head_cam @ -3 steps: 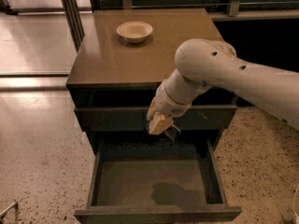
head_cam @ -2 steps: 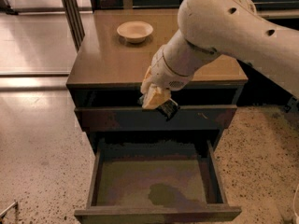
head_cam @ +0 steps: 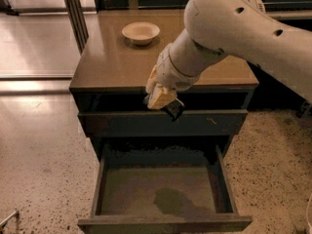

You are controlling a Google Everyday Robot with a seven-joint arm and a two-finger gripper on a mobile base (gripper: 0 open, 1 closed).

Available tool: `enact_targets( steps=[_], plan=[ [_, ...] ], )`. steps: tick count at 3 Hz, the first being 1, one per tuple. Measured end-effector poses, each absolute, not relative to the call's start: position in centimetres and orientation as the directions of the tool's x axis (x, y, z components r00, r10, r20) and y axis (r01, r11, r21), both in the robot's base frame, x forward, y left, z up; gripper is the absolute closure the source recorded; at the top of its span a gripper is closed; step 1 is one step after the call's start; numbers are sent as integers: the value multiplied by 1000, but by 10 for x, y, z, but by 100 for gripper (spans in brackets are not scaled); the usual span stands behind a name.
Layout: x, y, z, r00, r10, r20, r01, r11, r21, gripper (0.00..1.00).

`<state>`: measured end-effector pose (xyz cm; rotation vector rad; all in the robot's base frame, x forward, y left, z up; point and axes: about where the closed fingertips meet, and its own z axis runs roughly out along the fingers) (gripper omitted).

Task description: Pick rxbar chocolate from middle drawer and place on counter

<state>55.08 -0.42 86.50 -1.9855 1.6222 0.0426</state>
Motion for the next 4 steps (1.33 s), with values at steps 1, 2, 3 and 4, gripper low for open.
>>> enact_targets(
  steps=[1, 2, 3, 4],
  plan=[
    [585, -1, 875, 294, -881, -370, -876, -94, -473, 100],
    [625, 5, 885, 323, -867, -380, -838, -75, -541, 100],
    [665, 10, 892, 336, -856, -393, -807, -46, -589, 100],
    [694, 11, 894, 329, -853, -405, -796, -20, -606, 100]
  ],
)
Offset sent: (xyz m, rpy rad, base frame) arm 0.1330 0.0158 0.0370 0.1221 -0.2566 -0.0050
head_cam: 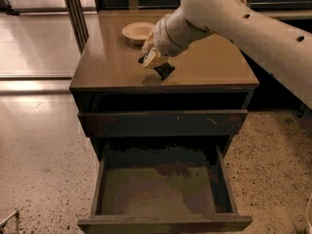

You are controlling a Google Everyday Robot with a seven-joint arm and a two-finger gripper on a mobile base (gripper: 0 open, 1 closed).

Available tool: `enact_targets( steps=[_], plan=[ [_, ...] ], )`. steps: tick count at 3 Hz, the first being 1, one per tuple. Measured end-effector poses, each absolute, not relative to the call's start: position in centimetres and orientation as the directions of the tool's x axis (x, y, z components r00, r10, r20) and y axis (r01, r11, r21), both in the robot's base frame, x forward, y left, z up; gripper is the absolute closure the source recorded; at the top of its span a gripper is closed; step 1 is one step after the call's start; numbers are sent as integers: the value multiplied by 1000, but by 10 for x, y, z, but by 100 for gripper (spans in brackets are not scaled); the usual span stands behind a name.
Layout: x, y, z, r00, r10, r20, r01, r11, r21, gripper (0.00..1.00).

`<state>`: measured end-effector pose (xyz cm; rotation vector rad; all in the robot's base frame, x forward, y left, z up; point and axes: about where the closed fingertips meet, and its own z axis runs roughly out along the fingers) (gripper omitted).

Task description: Pick rxbar chocolate from middle drawer and place on counter

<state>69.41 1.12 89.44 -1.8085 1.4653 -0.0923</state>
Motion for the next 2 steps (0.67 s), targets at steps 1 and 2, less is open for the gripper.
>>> enact_targets(
  steps=[1, 2],
  plan=[
    [717, 7, 889, 297, -852, -431, -801, 23, -598, 100],
    [732, 0, 879, 261, -846, -464, -810, 69, -583, 100]
  ],
)
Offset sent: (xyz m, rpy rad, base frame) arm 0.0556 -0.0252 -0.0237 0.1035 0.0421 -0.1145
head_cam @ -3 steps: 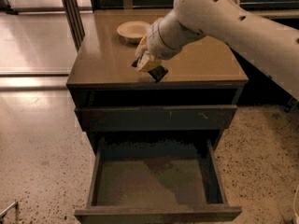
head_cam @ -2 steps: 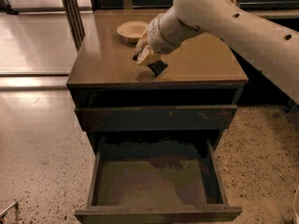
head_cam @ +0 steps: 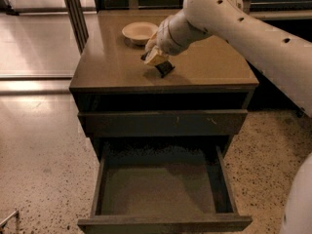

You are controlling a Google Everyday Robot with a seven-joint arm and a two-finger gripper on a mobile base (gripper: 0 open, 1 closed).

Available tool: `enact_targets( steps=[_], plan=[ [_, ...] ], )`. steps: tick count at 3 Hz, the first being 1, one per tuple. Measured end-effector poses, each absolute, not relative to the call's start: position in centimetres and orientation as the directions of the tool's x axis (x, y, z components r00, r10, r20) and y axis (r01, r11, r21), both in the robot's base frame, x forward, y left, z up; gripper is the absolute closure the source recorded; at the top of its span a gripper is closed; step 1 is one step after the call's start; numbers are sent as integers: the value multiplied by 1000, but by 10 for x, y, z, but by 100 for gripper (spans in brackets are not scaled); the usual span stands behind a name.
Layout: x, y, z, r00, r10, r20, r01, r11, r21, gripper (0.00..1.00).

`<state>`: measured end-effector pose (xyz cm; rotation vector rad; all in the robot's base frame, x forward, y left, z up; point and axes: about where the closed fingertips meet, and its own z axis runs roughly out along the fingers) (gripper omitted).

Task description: Pick rxbar chocolate from middle drawer and place on counter

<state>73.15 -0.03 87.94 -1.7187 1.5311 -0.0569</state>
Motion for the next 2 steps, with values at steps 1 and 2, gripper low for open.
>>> enact_targets(
  steps=[1, 2],
  plan=[
    [732, 0, 879, 261, -846, -464, -810, 70, -582, 82],
    [732, 0, 879, 261, -846, -464, -810, 70, -582, 58]
  ],
)
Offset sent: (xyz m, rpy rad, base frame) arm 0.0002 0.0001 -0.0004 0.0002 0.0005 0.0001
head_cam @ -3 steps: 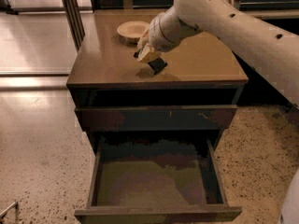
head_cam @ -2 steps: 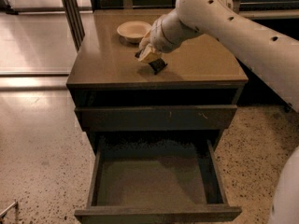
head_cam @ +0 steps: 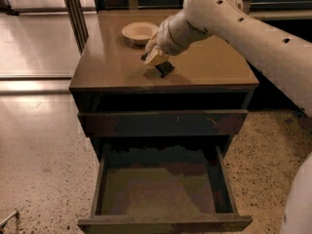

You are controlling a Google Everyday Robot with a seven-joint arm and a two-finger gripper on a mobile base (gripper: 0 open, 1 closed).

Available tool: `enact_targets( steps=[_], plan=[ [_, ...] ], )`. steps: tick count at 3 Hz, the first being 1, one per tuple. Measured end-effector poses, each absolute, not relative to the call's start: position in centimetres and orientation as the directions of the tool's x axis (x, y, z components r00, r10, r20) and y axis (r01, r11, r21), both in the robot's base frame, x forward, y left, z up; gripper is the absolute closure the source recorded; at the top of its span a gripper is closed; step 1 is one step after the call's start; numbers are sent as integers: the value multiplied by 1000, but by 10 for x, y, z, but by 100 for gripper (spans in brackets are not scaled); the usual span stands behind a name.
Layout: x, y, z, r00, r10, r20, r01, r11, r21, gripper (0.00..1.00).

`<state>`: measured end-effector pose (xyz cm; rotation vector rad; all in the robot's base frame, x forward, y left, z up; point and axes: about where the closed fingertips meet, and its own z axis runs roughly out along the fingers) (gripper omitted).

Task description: Pick rxbar chocolate from middle drawer and place on counter

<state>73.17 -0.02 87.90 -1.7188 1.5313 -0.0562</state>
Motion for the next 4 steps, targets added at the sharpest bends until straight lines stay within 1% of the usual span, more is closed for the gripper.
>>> enact_targets(
  steps=[2, 3, 4],
  plan=[
    [732, 0, 879, 261, -846, -464, -810, 69, -582, 12],
    [732, 0, 879, 261, -846, -464, -810, 69, -582, 0],
    [732, 0, 879, 261, -846, -464, -810, 69, -582, 0]
  ],
)
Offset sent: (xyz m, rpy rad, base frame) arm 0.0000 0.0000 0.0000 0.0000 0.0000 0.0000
